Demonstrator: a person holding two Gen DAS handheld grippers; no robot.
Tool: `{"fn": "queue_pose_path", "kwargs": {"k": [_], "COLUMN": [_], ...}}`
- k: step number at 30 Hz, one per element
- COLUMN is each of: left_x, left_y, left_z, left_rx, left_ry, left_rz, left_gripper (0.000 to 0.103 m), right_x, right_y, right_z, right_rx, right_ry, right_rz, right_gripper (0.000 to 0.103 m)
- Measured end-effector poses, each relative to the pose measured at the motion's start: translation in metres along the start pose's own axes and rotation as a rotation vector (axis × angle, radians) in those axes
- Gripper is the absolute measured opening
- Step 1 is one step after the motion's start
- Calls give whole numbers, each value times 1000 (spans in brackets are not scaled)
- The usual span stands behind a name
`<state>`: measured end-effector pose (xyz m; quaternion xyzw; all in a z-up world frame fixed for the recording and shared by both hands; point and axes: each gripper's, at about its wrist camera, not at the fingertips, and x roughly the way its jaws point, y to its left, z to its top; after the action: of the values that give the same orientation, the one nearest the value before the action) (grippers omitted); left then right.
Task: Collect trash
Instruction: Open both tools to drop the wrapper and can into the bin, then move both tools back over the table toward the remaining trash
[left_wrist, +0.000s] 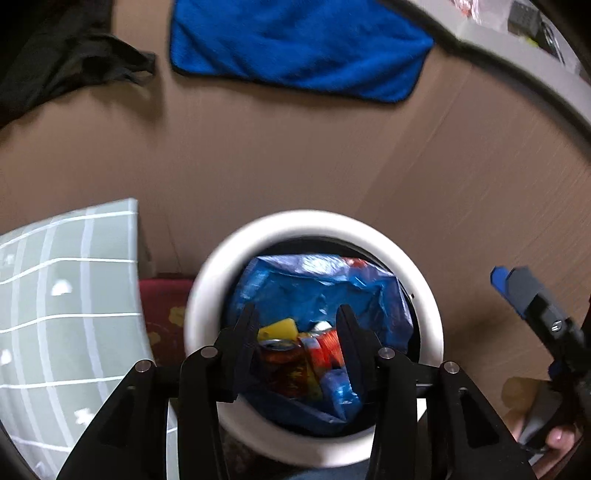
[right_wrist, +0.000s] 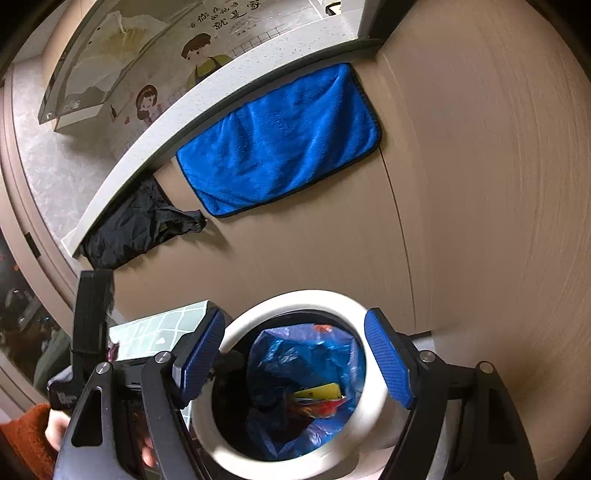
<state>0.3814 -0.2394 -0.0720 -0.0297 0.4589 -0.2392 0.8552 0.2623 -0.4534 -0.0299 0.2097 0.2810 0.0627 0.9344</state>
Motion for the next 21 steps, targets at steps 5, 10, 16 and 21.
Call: {"fn": "queue_pose_path", "kwargs": {"k": [5,10,16,21], "left_x": [-62,-131,-203,-249], "left_y": [21,52,113,177], "left_z": [-13,-44,-89,-135], "left_rx": [-15,-21,-120,-213], "left_ry": [-126,-235,-330,-350], "left_rz": [57,158,261,389], "left_gripper": [45,45,45,44], "right_x": [-6,-17,-30,-31], "right_y": [27,59,113,172], "right_z": [-8,-20,-40,-63], "right_rx": [-71,-122,-243,-366], "right_ry": [12,33,40,67], "right_rz": [12,66,80,95], "right_gripper": [75,75,75,75]}}
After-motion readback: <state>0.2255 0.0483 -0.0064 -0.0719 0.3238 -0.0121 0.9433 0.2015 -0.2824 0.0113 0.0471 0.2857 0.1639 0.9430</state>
